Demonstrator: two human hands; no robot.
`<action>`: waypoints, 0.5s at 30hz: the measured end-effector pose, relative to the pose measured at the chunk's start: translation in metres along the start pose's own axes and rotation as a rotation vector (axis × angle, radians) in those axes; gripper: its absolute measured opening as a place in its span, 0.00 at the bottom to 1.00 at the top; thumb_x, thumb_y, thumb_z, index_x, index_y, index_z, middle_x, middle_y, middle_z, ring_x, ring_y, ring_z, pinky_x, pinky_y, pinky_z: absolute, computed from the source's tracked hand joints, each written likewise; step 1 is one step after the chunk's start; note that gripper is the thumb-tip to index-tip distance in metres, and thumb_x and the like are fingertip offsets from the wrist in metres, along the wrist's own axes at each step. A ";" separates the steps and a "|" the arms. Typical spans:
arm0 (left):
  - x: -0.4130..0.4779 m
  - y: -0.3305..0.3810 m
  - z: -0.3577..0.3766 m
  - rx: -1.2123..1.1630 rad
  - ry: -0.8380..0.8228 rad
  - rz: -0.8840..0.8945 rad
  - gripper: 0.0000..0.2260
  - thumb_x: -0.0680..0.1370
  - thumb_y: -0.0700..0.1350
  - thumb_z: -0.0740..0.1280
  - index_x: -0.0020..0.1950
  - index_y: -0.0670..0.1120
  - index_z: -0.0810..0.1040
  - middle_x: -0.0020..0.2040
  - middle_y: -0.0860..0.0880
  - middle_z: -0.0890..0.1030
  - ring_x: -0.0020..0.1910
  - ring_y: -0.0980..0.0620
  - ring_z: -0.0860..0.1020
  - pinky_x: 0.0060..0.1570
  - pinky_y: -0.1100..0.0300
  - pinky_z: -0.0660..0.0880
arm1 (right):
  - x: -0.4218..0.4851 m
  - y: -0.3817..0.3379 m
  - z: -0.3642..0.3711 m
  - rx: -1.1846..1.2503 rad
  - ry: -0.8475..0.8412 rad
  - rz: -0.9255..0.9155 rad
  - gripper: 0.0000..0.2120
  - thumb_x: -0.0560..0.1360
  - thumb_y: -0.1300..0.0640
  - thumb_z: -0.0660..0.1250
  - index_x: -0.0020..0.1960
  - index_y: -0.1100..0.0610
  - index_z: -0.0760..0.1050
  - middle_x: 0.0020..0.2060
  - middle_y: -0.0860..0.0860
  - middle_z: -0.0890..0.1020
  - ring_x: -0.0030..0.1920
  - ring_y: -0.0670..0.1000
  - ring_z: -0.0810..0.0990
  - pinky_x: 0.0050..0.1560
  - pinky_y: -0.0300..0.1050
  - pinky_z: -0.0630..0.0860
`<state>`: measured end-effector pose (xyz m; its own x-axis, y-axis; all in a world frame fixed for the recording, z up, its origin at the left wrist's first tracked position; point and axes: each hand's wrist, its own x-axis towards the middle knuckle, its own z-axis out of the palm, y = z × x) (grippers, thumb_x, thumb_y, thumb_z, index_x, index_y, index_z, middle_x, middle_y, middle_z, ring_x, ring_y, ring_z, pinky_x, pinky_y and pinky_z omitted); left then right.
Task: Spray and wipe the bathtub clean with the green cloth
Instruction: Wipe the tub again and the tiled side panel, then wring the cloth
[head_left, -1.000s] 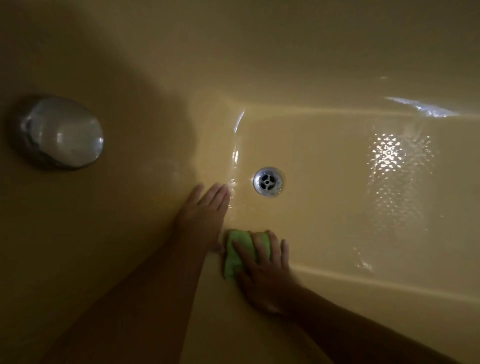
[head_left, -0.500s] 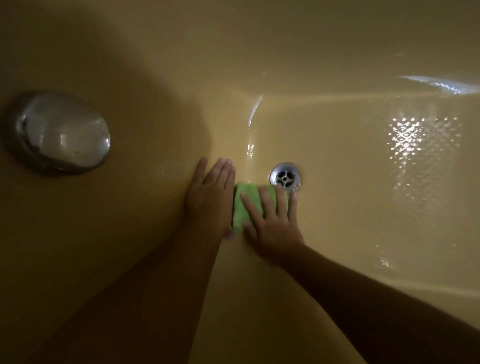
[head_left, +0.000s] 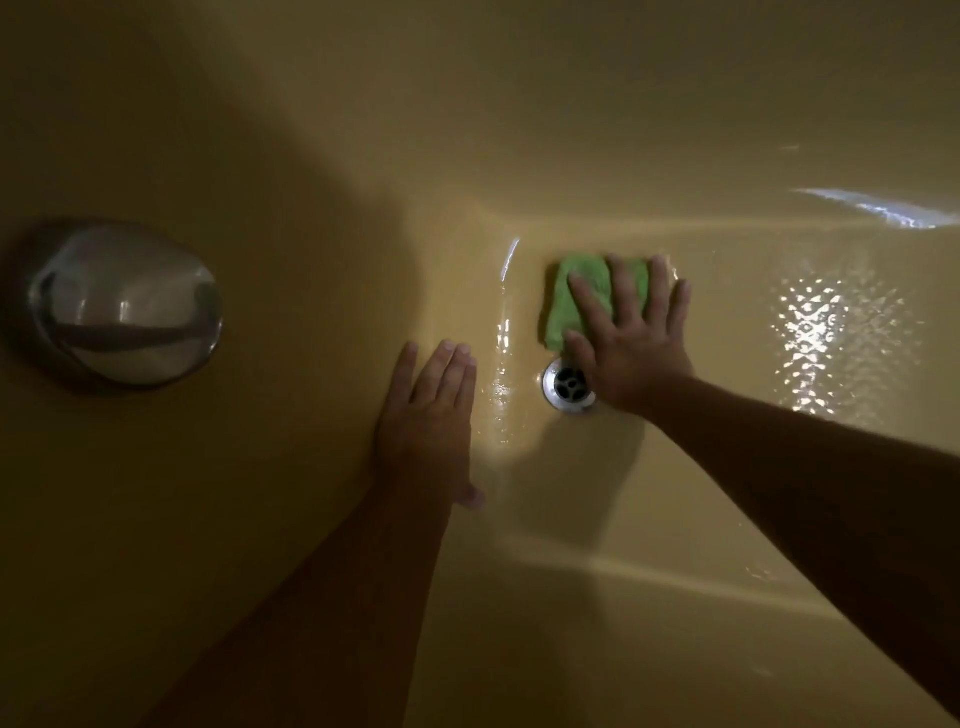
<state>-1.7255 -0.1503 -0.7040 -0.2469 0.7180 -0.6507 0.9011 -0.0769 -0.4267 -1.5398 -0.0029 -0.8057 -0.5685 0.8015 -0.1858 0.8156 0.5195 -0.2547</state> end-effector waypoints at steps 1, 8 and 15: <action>0.000 0.001 0.000 -0.001 0.005 -0.007 0.71 0.61 0.83 0.65 0.83 0.40 0.33 0.84 0.44 0.36 0.83 0.44 0.33 0.74 0.34 0.26 | 0.018 -0.009 -0.004 0.010 0.003 0.018 0.32 0.83 0.38 0.54 0.84 0.45 0.52 0.83 0.59 0.53 0.80 0.73 0.47 0.73 0.77 0.39; -0.016 -0.001 -0.005 -0.001 -0.024 -0.080 0.68 0.65 0.80 0.67 0.83 0.37 0.36 0.85 0.41 0.39 0.83 0.44 0.36 0.75 0.37 0.27 | 0.000 -0.078 0.002 0.132 -0.173 -0.081 0.33 0.81 0.37 0.41 0.83 0.41 0.37 0.84 0.56 0.41 0.81 0.68 0.34 0.75 0.73 0.32; -0.037 -0.008 -0.028 0.009 -0.087 -0.108 0.41 0.83 0.59 0.58 0.84 0.40 0.40 0.85 0.44 0.41 0.84 0.44 0.39 0.80 0.39 0.36 | -0.133 -0.088 0.019 0.087 -0.266 -0.431 0.34 0.81 0.34 0.56 0.83 0.45 0.56 0.77 0.59 0.68 0.76 0.69 0.65 0.74 0.76 0.59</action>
<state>-1.7138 -0.1569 -0.6590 -0.3724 0.6600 -0.6525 0.8644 -0.0092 -0.5027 -1.5384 -0.1608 -0.7764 -0.8681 0.4109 -0.2785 0.4955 0.7503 -0.4376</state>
